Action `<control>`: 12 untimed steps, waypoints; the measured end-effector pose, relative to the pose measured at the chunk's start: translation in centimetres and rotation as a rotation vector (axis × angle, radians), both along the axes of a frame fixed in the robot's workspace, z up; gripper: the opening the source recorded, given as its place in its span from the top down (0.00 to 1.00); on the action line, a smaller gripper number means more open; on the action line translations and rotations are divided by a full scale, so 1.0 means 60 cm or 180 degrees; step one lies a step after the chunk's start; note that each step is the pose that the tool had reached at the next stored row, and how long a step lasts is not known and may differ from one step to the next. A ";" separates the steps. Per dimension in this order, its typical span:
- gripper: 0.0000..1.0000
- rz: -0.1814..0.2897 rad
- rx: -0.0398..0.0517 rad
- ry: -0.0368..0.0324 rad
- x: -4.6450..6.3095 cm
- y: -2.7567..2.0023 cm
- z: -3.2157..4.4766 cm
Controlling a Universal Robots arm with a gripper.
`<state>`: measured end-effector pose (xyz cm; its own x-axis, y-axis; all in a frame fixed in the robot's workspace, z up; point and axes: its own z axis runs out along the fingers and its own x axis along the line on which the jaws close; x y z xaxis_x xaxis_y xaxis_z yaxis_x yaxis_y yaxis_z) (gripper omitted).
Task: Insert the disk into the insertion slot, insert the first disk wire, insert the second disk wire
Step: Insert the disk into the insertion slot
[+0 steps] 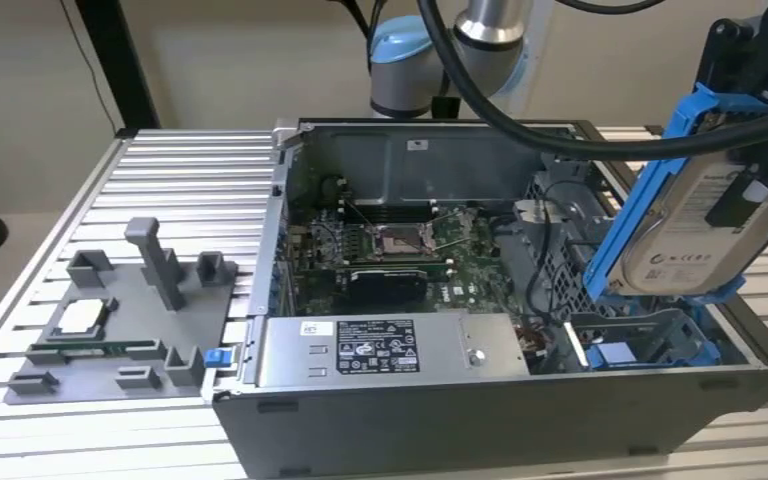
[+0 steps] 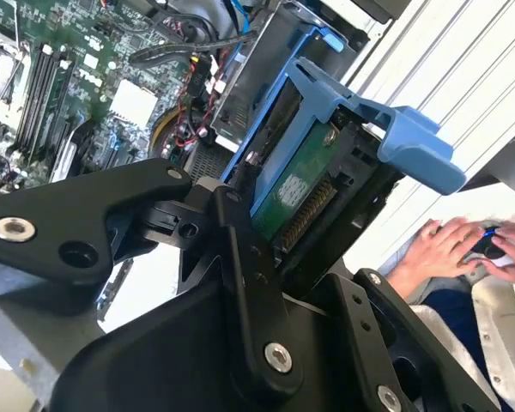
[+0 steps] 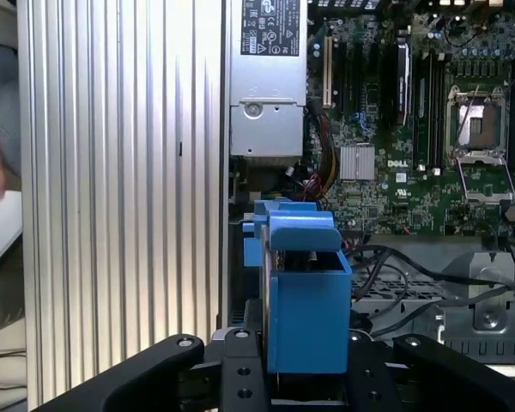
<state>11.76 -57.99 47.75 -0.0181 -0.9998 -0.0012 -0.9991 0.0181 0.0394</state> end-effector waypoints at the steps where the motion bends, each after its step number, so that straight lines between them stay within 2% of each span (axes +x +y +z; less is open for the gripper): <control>1: 1.00 0.0000 0.0000 0.0000 0.000 0.0000 0.000; 4: 1.00 0.0000 0.0001 -0.0003 0.000 0.0000 0.000; 6: 1.00 0.0000 0.0013 -0.0027 0.000 -0.0001 -0.002; 8: 1.00 0.0000 0.0055 -0.0041 0.000 -0.0004 -0.003; 9: 1.00 0.0000 0.0090 -0.0042 0.000 -0.0007 -0.004; 11: 1.00 -0.0001 0.0184 -0.0043 0.001 -0.0011 -0.005; 12: 1.00 -0.0001 0.0220 -0.0043 0.001 -0.0018 -0.006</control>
